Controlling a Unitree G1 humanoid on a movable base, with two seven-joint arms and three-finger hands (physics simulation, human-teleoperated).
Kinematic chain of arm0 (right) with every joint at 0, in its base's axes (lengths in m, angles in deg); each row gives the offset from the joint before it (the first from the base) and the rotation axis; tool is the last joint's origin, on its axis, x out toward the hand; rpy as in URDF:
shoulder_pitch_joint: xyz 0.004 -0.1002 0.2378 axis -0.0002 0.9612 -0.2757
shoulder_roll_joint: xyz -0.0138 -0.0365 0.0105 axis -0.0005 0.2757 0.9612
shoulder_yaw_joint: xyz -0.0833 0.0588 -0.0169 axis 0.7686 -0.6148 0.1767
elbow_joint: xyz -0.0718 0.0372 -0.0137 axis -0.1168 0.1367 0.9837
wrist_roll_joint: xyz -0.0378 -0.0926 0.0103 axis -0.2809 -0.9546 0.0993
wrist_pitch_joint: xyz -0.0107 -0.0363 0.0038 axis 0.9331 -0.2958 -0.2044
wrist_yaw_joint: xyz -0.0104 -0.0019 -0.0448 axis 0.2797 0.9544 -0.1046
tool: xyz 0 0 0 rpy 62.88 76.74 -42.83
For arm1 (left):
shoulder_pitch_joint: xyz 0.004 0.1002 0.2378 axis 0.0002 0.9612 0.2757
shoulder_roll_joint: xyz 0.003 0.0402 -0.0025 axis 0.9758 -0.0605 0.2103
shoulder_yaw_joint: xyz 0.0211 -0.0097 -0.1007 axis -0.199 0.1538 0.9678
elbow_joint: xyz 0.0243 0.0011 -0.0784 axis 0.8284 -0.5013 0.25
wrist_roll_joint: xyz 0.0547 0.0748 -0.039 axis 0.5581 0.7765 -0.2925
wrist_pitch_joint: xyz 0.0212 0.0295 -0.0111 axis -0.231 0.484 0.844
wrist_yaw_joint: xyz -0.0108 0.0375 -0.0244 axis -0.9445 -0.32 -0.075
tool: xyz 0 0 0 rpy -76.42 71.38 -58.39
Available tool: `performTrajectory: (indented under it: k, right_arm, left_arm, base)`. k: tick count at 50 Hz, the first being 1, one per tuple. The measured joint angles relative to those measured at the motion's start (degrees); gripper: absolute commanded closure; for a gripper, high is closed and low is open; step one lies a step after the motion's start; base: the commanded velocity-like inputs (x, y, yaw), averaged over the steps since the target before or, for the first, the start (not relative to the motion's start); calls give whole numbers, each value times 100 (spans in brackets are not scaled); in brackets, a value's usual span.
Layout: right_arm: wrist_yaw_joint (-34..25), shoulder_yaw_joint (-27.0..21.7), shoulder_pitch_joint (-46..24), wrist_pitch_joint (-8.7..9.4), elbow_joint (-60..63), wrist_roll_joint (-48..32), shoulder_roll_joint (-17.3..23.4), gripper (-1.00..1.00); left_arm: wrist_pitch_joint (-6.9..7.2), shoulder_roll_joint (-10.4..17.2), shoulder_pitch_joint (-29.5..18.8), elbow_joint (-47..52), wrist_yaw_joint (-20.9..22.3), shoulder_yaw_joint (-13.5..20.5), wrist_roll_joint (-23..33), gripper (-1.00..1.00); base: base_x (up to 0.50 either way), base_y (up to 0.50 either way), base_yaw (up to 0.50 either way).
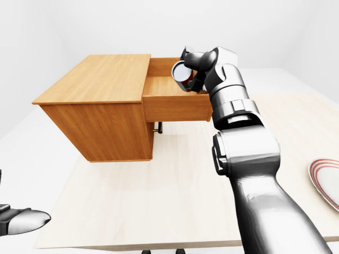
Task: Put the ketchup in the top drawer of the cabinet.
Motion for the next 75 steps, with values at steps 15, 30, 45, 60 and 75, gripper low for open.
performTrajectory:
  k: [15,30,45,60,75]
  right_arm:
    - [18,-35,-56,0,26,-51,49,-100]
    - [7,-54,-79,0,57,-112,62,-100]
    - [0,-23,-405,0,54,-262,201,-100]
    - [0,-66,-640,0,61,-325,299,-100]
    - [0,-69,-1036,0,71,-432,499,-100]
  left_arm:
    - [0,-18,11,0,32,-25,23,-100]
    - [0,-23,16,0,37,-22,15,-100]
    - [0,-53,45,0,62,-105,100,-100]
    - [0,-70,52,0,59,-131,136,-100]
    - [0,-85,73,0,70,-182,186,-100]
  base:
    - [0,0,0]
    - [0,0,0]
    - [0,0,0]
    - [0,0,0]
    - [0,0,0]
